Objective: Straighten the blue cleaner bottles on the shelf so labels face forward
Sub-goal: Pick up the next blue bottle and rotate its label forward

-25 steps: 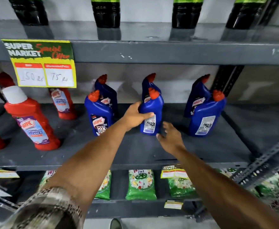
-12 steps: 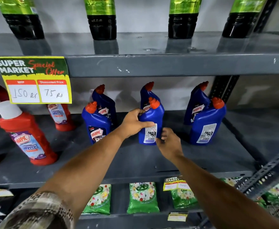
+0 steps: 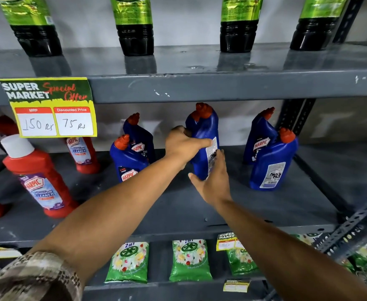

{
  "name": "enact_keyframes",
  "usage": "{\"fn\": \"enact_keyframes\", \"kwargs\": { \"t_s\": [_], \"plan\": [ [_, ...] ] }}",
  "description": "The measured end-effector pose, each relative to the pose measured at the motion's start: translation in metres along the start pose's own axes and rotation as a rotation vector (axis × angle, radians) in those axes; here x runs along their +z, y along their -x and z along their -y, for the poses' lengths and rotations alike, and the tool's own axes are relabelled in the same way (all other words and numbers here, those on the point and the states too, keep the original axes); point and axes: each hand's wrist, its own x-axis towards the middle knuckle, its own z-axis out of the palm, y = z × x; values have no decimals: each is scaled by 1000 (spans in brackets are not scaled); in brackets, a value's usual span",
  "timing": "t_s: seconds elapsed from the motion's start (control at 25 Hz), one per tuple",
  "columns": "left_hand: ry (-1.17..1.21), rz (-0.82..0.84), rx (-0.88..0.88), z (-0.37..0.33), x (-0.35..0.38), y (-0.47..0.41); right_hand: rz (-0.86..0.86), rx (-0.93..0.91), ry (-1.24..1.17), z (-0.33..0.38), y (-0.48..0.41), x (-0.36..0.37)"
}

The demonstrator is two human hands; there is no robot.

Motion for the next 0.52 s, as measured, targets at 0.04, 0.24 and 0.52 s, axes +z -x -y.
{"fn": "enact_keyframes", "kwargs": {
  "t_s": [0.04, 0.24, 0.52],
  "plan": [
    [-5, -19, -4, 2, 3, 4, -16, 17, -15, 5, -1, 1],
    [100, 321, -74, 3, -8, 7, -102, 87, -88, 7, -10, -18],
    [126, 559, 156, 22, -30, -8, 297, 31, -311, -13, -15, -42]
  ]
}}
